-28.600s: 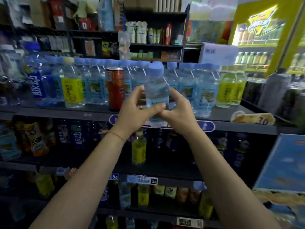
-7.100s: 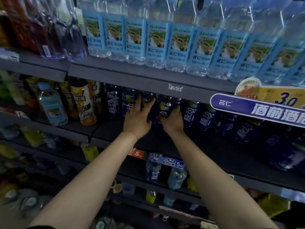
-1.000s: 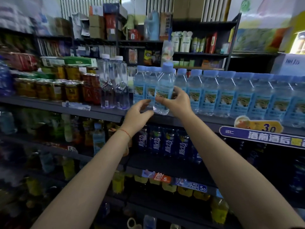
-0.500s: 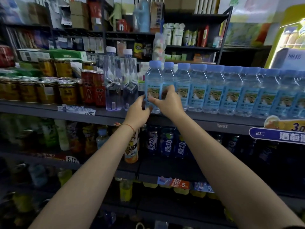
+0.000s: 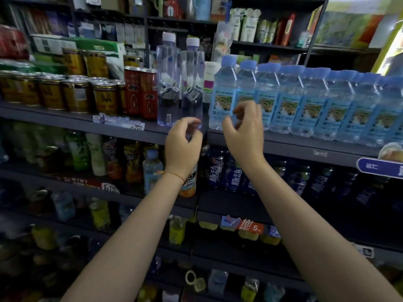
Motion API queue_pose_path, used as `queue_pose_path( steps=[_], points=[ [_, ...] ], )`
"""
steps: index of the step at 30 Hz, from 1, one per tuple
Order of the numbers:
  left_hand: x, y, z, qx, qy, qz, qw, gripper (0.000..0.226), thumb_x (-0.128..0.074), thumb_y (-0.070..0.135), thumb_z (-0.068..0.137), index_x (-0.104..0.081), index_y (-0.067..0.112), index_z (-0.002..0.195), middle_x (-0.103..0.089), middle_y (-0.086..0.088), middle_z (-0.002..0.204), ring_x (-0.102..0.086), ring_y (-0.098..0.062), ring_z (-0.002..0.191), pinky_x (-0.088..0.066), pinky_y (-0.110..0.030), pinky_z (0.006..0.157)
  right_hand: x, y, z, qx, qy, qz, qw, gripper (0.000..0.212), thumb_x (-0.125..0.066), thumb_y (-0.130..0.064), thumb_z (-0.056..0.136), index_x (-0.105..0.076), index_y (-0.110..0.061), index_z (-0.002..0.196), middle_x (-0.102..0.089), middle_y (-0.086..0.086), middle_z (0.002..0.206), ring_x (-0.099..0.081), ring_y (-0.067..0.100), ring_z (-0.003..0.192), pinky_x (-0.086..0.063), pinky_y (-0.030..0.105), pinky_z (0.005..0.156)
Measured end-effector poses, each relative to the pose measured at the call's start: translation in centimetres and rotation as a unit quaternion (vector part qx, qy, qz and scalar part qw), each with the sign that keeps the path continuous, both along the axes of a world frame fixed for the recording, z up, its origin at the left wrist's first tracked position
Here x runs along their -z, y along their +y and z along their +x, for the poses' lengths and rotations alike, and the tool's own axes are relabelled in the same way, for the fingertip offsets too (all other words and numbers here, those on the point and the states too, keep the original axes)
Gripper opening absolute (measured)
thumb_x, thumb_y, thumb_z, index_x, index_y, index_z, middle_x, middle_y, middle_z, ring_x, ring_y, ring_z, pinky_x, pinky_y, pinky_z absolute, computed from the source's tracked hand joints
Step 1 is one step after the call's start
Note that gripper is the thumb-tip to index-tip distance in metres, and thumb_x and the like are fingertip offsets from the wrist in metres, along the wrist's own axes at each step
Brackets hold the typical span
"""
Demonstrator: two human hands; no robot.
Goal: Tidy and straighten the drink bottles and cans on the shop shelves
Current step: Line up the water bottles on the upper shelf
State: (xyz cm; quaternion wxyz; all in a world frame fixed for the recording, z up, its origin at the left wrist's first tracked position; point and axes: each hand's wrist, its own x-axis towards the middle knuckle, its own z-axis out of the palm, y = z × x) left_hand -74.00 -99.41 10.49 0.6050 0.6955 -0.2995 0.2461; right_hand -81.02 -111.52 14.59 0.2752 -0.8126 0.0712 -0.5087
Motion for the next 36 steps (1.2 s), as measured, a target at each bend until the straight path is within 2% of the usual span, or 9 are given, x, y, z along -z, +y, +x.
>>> queue_pose_path(
  steps=[3, 6, 9, 11, 14, 18, 24, 29, 36],
  points=[
    [4.0, 2.8, 0.3, -0.024, 0.063, -0.010, 0.998, 0.015, -0.056, 0.010, 0.092, -0.068, 0.017, 0.089, -0.067, 0.007, 0.081, -0.062, -0.007, 0.076, -0.047, -0.019, 0.066, 3.0, 2.4, -0.9, -0.065, 0.019, -0.006, 0.998, 0.009, -0.058, -0.016, 0.093, -0.050, -0.012, 0.091, -0.051, 0.001, 0.080, -0.046, 0.012, 0.064, -0.040, 0.028, 0.058],
    [7.5, 5.0, 2.0, -0.059, 0.161, 0.041, 0.984, 0.014, -0.056, 0.018, 0.094, -0.069, 0.021, 0.088, -0.067, 0.006, 0.080, -0.063, -0.011, 0.075, -0.049, -0.028, 0.065, 6.3, 4.1, 0.5, -0.116, 0.130, 0.033, 0.984, 0.007, -0.058, -0.017, 0.094, -0.052, -0.014, 0.091, -0.054, 0.000, 0.068, -0.049, 0.011, 0.057, -0.039, 0.027, 0.052],
    [10.1, 7.1, 3.4, -0.113, 0.248, 0.043, 0.961, 0.009, -0.056, 0.023, 0.095, -0.062, 0.022, 0.102, -0.063, 0.008, 0.091, -0.063, -0.017, 0.084, -0.049, -0.030, 0.068, 9.7, 5.3, 3.4, -0.134, 0.271, 0.066, 0.951, 0.005, -0.056, -0.021, 0.095, -0.060, -0.018, 0.093, -0.062, 0.001, 0.076, -0.060, 0.016, 0.065, -0.050, 0.035, 0.061],
    [11.4, 8.1, 4.5, -0.141, 0.291, 0.074, 0.943, 0.028, -0.059, 0.027, 0.094, -0.052, 0.021, 0.120, -0.061, 0.002, 0.111, -0.062, -0.024, 0.100, -0.050, -0.034, 0.074, 11.8, 6.3, 5.2, -0.155, 0.346, 0.090, 0.921, 0.013, -0.056, -0.022, 0.095, -0.064, -0.017, 0.103, -0.065, -0.002, 0.091, -0.066, 0.019, 0.083, -0.057, 0.038, 0.075],
    [12.8, 8.5, 6.4, -0.086, 0.334, 0.139, 0.928, 0.054, -0.064, 0.025, 0.092, -0.041, 0.017, 0.139, -0.056, -0.007, 0.131, -0.057, -0.030, 0.117, -0.045, -0.032, 0.083, 14.1, 8.0, 7.3, -0.187, 0.402, 0.109, 0.889, 0.033, -0.057, -0.021, 0.095, -0.056, -0.013, 0.127, -0.061, 0.000, 0.107, -0.060, 0.022, 0.106, -0.051, 0.035, 0.090],
    [14.0, 8.2, 8.5, -0.008, 0.347, 0.130, 0.929, 0.062, -0.068, 0.020, 0.087, -0.040, 0.022, 0.142, -0.059, -0.008, 0.133, -0.056, -0.029, 0.121, -0.047, -0.037, 0.095, 15.1, 9.0, 9.1, -0.198, 0.402, 0.172, 0.877, 0.053, -0.055, -0.009, 0.094, -0.037, -0.011, 0.144, -0.056, 0.012, 0.134, -0.055, 0.030, 0.122, -0.045, 0.047, 0.105],
    [14.9, 8.0, 10.0, -0.005, 0.334, 0.106, 0.937, 0.058, -0.074, 0.028, 0.085, -0.047, 0.023, 0.137, -0.062, -0.005, 0.130, -0.059, -0.027, 0.119, -0.048, -0.042, 0.100, 16.0, 8.8, 9.5, -0.244, 0.389, 0.238, 0.856, 0.063, -0.049, 0.012, 0.090, -0.034, -0.009, 0.147, -0.052, 0.003, 0.130, -0.049, 0.014, 0.120, -0.044, 0.027, 0.099],
    [15.0, 9.0, 9.6, 0.017, 0.327, 0.088, 0.941, 0.064, -0.085, 0.030, 0.074, -0.053, 0.024, 0.129, -0.065, -0.002, 0.125, -0.061, -0.022, 0.114, -0.052, -0.044, 0.098, 15.9, 8.4, 9.0, -0.250, 0.364, 0.266, 0.857, 0.048, -0.056, 0.008, 0.087, -0.044, -0.018, 0.126, -0.059, -0.007, 0.102, -0.059, 0.015, 0.096, -0.048, 0.022, 0.071],
    [13.6, 11.2, 3.8, 0.098, 0.235, 0.070, 0.965, 0.056, -0.086, 0.018, 0.075, -0.057, 0.029, 0.121, -0.066, 0.010, 0.120, -0.061, -0.008, 0.114, -0.053, -0.036, 0.097, 12.5, 7.3, 4.4, -0.295, 0.373, 0.165, 0.864, 0.061, -0.078, -0.012, 0.082, -0.047, -0.018, 0.134, -0.059, -0.010, 0.115, -0.061, 0.007, 0.104, -0.048, 0.012, 0.075]
  ],
)
